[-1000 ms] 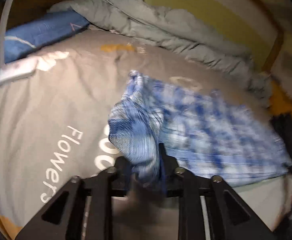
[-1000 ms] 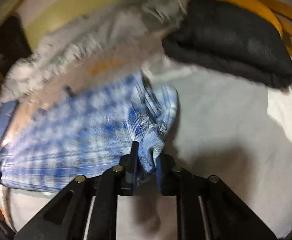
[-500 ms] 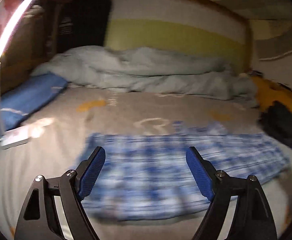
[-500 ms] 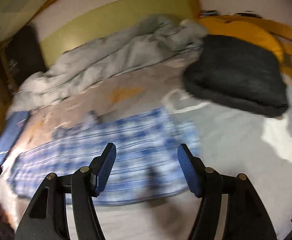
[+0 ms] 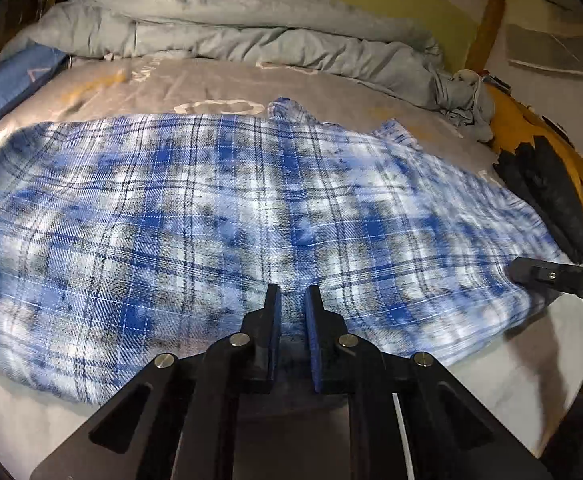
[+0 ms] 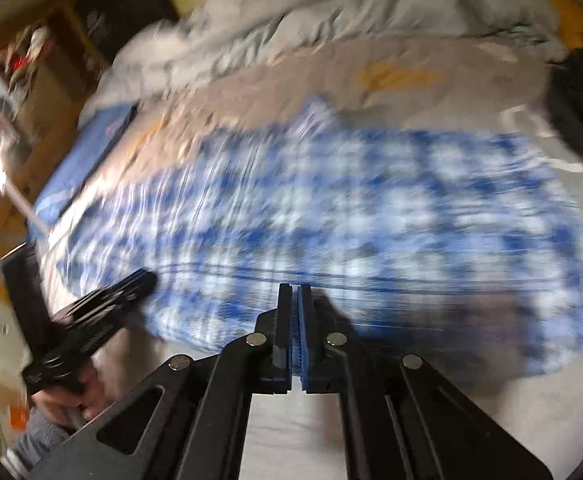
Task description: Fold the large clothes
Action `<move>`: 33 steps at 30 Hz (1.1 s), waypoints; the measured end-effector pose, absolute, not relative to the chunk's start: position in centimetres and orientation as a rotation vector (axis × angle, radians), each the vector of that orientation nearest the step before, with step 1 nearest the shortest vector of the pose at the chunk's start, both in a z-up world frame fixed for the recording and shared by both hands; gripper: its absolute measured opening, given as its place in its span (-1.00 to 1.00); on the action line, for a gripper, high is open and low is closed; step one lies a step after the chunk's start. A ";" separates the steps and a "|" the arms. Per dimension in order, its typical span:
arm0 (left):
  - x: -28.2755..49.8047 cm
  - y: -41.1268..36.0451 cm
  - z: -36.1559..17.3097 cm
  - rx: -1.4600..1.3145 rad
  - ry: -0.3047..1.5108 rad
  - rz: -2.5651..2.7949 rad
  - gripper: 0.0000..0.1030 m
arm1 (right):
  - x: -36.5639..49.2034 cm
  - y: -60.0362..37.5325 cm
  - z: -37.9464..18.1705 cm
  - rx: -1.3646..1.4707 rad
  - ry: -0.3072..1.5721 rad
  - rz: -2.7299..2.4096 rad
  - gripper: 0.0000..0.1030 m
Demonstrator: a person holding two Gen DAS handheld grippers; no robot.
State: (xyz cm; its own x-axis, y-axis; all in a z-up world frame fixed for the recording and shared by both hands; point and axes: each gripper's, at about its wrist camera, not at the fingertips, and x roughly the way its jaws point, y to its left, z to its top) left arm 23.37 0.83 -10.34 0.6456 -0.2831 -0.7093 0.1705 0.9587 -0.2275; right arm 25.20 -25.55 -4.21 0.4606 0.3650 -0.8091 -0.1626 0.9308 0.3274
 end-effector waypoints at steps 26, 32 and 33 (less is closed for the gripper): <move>22.9 1.7 -10.7 -0.202 0.806 -0.286 -0.70 | 29.1 -23.5 -6.0 0.173 1.111 0.151 -1.00; 22.4 1.2 -10.5 -0.159 0.793 -0.264 -0.70 | 22.4 -23.4 -6.8 0.105 1.069 0.148 -1.00; 22.4 1.2 -10.4 -0.159 0.792 -0.264 -0.70 | 21.9 -22.9 -7.3 0.052 1.033 0.144 -1.00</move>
